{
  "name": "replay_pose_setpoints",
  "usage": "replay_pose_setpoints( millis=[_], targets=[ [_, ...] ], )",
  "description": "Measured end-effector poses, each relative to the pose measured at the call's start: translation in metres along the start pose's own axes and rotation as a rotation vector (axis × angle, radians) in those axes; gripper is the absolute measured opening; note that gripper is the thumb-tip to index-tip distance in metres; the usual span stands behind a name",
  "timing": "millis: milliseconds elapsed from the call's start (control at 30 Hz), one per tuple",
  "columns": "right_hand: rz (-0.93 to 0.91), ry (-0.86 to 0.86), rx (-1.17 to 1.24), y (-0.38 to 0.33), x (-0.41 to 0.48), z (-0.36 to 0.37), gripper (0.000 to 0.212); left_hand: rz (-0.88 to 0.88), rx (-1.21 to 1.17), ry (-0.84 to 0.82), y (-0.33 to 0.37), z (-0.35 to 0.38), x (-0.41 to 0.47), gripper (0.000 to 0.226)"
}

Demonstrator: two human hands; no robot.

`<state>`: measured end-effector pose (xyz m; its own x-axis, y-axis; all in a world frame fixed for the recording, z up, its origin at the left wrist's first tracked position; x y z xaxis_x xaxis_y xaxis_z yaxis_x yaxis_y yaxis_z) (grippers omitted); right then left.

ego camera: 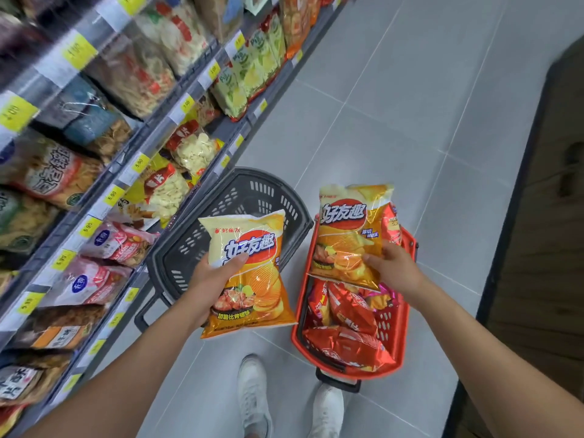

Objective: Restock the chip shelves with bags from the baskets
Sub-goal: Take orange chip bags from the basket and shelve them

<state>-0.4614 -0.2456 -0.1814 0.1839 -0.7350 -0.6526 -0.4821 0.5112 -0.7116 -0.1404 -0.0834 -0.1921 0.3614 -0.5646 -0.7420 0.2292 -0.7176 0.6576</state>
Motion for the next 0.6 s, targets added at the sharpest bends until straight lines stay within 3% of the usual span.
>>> replay_pose_setpoints(
  millis=[200,400,533,600],
  targets=[
    [-0.091,-0.119,0.137,-0.052,-0.074,-0.033,0.013,0.062,-0.023,0.002,0.058,-0.006,-0.055,0.040],
    [-0.191,-0.183,0.168,-0.128,-0.143,-0.066,0.015,0.233,-0.017,0.013,0.133,-0.008,-0.133,0.030],
    [-0.285,-0.225,0.174,-0.173,-0.190,-0.084,0.019,0.327,-0.022,0.019,0.175,-0.015,-0.187,0.055],
    [-0.321,-0.232,0.179,-0.192,-0.213,-0.093,0.020,0.380,-0.022,0.037,0.192,-0.020,-0.213,0.055]
  ],
)
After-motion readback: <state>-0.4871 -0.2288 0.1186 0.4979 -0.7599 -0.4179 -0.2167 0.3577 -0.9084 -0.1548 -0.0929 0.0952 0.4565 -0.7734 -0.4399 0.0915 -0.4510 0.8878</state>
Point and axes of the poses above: each hand's wrist, its own x-axis towards the middle knuckle, its own z-axis out of the palm, y = z × x, the point moved 3 cm from there along x, towards the middle knuckle, and after that the axes turned 5 degrees about x, right-handed, at the moved point
